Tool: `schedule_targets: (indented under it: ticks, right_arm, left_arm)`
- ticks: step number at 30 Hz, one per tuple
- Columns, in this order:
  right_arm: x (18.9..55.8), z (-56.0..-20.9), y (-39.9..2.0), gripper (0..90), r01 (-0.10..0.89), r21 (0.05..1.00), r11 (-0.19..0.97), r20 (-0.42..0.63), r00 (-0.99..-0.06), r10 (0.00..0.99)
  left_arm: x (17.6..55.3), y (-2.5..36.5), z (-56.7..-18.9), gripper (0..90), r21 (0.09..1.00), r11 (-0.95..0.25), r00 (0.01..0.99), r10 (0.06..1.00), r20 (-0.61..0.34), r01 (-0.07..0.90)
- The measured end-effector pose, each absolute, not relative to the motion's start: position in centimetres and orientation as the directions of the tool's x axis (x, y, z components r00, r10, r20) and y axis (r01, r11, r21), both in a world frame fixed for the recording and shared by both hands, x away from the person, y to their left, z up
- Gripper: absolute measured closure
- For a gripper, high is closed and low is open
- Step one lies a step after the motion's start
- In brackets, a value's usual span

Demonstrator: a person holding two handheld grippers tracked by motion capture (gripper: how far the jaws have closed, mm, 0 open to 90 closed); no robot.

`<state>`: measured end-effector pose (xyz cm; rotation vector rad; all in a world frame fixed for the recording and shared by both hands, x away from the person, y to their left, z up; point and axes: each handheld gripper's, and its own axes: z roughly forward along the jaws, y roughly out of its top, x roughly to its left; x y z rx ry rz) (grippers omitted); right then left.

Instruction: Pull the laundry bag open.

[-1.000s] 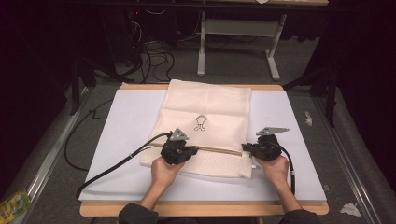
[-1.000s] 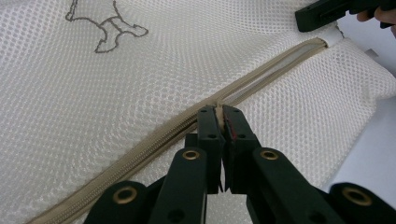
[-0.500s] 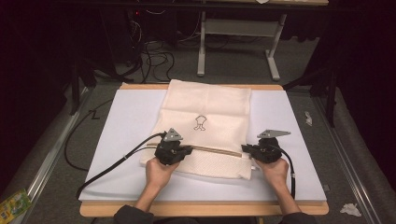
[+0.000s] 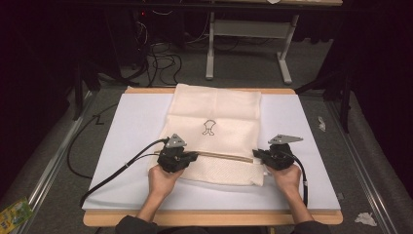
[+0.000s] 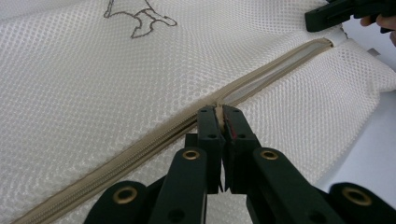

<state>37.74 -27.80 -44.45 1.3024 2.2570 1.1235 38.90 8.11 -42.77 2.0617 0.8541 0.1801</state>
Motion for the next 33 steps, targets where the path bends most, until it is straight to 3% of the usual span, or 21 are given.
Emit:
schedule_targets:
  ticks: [33]
  right_arm:
    - [38.1,-44.7,-28.7,88.3,0.618,0.742,0.259,0.139,-0.520,0.843]
  left_arm:
    - [38.6,10.2,-42.4,87.1,0.768,-0.366,0.724,0.667,-0.177,0.525]
